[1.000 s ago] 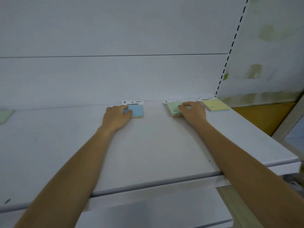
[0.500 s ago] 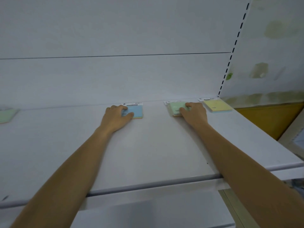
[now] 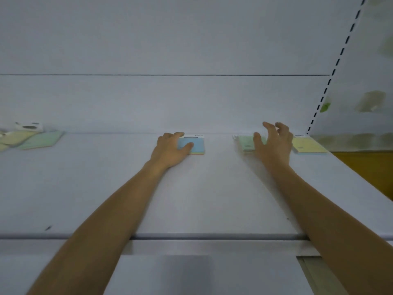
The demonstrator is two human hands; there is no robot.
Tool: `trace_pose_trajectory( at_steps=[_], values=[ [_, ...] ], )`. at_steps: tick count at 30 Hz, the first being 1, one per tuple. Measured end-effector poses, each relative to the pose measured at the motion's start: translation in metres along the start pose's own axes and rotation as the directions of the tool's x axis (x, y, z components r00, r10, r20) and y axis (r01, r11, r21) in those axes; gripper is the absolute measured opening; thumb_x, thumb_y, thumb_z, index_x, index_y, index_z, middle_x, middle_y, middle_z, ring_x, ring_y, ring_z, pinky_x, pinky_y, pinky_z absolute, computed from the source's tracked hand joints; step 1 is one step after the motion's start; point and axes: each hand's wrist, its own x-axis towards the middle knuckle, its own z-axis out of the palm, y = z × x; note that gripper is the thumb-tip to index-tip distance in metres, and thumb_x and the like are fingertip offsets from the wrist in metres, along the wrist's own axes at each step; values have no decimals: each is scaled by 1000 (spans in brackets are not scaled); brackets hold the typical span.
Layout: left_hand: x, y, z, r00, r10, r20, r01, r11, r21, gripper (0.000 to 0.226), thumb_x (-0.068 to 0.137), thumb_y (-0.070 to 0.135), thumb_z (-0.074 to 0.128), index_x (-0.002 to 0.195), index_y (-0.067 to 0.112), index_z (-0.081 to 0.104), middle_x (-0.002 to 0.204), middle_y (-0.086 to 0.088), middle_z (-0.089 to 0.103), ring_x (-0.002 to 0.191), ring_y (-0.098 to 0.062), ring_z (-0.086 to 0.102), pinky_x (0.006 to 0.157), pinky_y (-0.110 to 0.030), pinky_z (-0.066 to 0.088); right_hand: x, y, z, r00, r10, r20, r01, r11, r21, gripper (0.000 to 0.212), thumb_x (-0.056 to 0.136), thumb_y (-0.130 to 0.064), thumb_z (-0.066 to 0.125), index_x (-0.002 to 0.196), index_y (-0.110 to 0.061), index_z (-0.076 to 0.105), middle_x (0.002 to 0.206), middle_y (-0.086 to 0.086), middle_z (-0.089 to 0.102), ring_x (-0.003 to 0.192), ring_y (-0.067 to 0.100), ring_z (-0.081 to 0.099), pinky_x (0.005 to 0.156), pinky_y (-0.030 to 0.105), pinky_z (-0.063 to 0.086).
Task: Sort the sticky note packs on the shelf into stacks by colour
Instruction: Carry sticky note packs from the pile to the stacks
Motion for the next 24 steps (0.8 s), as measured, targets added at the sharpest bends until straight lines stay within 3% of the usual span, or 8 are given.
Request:
trace_pose_trajectory(
  at_steps=[2,4,9,15,20,24],
  values=[
    [-5,-1,-18,998,46,-39,-45,999,20,52,88,42,50,135,22,42,141,-8,40,134,-26,30,104,-38,34,-3,-18,0,987,-160,-28,159,987,-38,40,90,-24,52,129,-13,51,141,16,39,129,36,34,107,42,27],
    [-10,-13,-47,992,96,-85,-89,993,81,50,90,40,48,135,19,42,143,-6,39,135,-24,31,104,-37,35,-8,-50,8,954,-293,62,296,954,-47,40,90,-22,52,129,-14,52,141,14,42,130,35,35,107,43,28],
    [-42,-90,-133,978,141,-156,-94,958,272,47,93,37,43,136,16,41,142,-5,41,132,-25,35,101,-36,37,-46,-163,52,853,-461,246,461,885,61,42,91,-25,50,133,-17,48,142,10,41,131,32,35,108,40,27],
    [-104,-224,-229,973,37,-227,57,918,393,44,93,31,44,134,14,44,139,-9,46,130,-30,38,102,-38,36,-117,-281,131,724,-565,396,543,821,180,43,93,-28,47,134,-18,45,140,10,44,132,30,35,109,39,29],
    [-143,-313,-284,964,-126,-236,210,902,377,44,92,30,45,133,14,45,139,-13,46,130,-32,39,104,-41,35,-165,-353,182,669,-560,488,515,823,239,43,92,-29,47,134,-19,45,141,8,45,132,28,34,110,36,26],
    [-144,-362,-312,960,-163,-227,240,897,371,43,92,26,47,132,11,47,138,-15,47,131,-33,38,106,-43,34,-172,-396,215,641,-526,559,476,844,249,42,92,-32,46,133,-22,45,140,10,45,132,28,33,109,39,27]
  ],
)
